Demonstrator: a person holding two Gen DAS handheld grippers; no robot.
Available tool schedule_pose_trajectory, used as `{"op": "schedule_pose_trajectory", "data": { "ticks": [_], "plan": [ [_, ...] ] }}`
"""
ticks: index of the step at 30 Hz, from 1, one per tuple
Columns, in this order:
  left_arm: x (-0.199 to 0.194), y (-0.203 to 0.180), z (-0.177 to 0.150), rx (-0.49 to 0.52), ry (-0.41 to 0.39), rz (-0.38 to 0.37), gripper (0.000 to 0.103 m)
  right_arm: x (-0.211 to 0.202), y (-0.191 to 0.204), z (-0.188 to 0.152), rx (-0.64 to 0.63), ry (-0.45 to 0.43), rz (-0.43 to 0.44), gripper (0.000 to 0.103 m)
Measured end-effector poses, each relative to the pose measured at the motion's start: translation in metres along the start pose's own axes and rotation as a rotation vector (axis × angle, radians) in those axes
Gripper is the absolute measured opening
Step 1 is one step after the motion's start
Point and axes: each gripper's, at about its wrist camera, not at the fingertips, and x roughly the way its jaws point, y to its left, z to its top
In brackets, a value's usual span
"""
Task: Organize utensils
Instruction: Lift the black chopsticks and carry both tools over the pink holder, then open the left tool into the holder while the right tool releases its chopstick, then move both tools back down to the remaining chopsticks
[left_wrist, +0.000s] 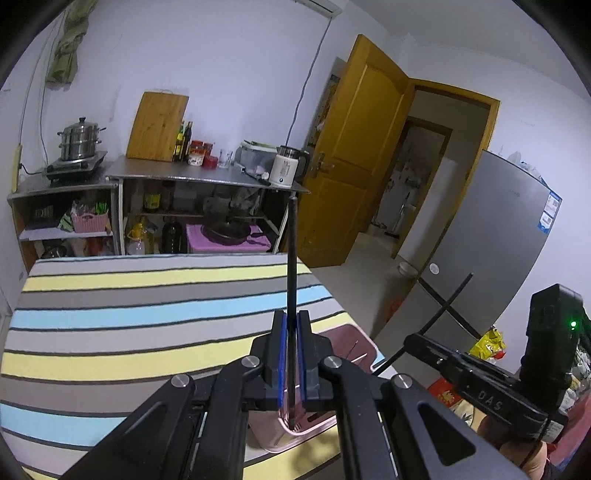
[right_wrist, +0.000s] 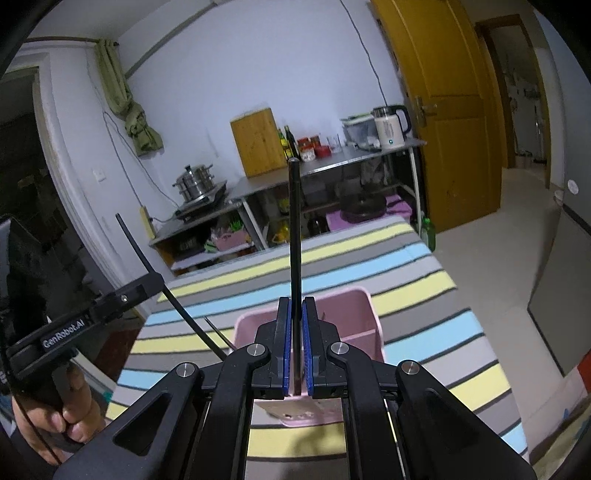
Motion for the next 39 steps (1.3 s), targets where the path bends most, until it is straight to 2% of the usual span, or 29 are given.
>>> {"op": "schedule_pose_trajectory", "data": {
  "ticks": [6, 13, 18, 27, 32, 39],
  "plan": [
    [0.017, 0.008, -0.018, -0.011, 0.048, 0.012, 0.005, 0.022, -0.008, -0.018, 0.01, 0.064, -0.007, 0.006],
    [0.024, 0.014, -0.037, -0.018, 0.089, 0.023, 0.006, 0.029, -0.011, -0.029, 0.014, 0.093, -0.003, 0.006],
    [0.02, 0.017, -0.044, -0.03, 0.103, 0.029, 0.01, 0.027, -0.01, -0.033, 0.013, 0.1, 0.0, 0.015],
    [-0.018, 0.031, -0.069, -0.068, 0.054, 0.012, 0.022, 0.002, -0.005, -0.047, 0.002, 0.067, 0.015, 0.018],
    [-0.044, 0.043, -0.099, -0.055, 0.047, 0.052, 0.023, -0.009, 0.005, -0.066, -0.022, 0.078, 0.045, 0.018],
    [-0.069, 0.076, -0.148, -0.108, 0.105, 0.131, 0.023, -0.006, 0.02, -0.104, -0.058, 0.159, 0.076, 0.018]
  ]
}}
